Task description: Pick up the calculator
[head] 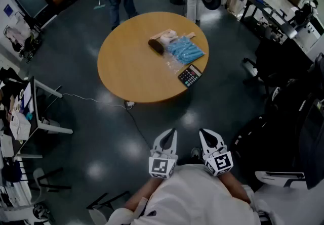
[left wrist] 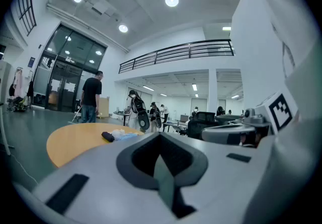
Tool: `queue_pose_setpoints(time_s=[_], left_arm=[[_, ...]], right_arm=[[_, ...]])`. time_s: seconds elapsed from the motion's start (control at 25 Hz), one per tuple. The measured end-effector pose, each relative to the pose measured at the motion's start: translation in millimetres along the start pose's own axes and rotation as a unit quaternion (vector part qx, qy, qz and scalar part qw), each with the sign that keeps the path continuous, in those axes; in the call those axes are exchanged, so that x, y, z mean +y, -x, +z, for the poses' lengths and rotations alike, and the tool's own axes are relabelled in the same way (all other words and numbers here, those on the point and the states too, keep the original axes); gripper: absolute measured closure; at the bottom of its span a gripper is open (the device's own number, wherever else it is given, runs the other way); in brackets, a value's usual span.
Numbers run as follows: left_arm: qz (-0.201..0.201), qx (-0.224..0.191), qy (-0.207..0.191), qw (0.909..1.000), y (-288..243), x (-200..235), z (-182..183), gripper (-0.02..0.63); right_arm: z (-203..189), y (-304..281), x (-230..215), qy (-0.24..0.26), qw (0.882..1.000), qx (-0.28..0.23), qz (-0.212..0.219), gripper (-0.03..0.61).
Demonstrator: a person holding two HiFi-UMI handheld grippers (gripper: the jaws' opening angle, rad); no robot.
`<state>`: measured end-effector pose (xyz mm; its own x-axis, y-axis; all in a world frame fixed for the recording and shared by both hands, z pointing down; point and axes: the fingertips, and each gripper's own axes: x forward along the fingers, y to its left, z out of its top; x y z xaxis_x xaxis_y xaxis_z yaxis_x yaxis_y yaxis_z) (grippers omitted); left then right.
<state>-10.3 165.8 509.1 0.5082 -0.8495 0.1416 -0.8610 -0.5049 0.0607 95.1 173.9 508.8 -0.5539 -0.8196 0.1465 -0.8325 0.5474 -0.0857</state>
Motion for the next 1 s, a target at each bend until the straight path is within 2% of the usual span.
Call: queue_pose_setpoints(time_s=[0.36, 0.56, 0.8, 1.0], left_arm=[[-0.001, 0.004, 0.002, 1.0000, -2.8, -2.0, -1.7, 0.607], [0.000, 0.002, 0.008, 1.0000, -5.2, -4.2, 2.1, 0.607], [0.020, 0.003, 0.013, 0.9997, -14.1, -4.7, -7.8, 0.607], [0.042, -0.019, 0.016, 0.9988, -27.7, -2.8, 9.8, 0.607]], right_arm=[[1.7, -0.5, -1.0, 0.002, 1.000, -0.004, 0.004, 0.565], [6.6, 2.0, -5.2, -0.015, 1.000, -0.020, 0.001, 0.564], [0.7, 3.2, -30.6, -0.023, 1.000, -0.008, -0.007, 0.564], [-8.9, -2.3, -61.2, -0.036, 0.999, 0.003, -0.004, 0.563]])
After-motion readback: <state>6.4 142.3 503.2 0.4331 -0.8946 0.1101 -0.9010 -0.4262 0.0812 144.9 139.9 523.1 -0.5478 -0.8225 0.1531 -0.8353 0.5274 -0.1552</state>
